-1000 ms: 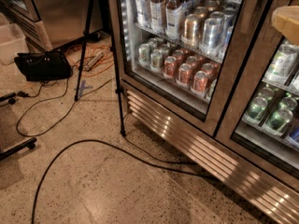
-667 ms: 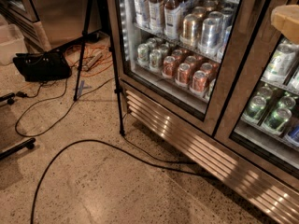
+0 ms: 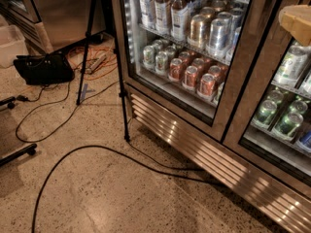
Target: Open right fridge door
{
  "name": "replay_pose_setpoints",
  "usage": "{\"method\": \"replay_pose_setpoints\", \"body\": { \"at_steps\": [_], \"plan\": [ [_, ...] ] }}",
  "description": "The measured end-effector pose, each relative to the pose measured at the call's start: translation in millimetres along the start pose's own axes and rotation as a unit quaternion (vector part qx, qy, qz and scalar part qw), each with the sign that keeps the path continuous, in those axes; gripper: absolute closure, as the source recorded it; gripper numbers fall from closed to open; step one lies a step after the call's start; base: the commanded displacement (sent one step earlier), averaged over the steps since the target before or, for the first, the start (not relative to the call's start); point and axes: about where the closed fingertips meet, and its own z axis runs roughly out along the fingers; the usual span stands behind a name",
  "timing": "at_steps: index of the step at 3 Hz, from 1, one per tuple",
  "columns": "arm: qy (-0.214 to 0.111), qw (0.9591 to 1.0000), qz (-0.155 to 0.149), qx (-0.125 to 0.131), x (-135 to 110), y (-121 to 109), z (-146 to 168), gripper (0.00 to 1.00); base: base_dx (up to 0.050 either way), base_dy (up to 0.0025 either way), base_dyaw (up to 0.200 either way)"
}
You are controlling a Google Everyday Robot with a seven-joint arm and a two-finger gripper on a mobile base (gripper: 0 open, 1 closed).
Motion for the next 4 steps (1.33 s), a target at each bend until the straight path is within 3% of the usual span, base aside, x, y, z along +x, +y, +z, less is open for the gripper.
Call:
{"method": "replay_pose_setpoints", "body": {
  "at_steps": [1, 2, 4],
  "plan": [
    [0.000, 1.0000, 0.000, 0.000, 0, 0, 0, 0.11, 0.000, 0.00000, 0.000],
    [0.000, 1.0000, 0.000, 0.000, 0, 0, 0, 0.00, 0.000, 0.00000, 0.000],
    [0.007, 0.9999, -0.008, -0.011, 4, 6, 11, 0.00, 0.000, 0.00000, 0.000]
  ]
}}
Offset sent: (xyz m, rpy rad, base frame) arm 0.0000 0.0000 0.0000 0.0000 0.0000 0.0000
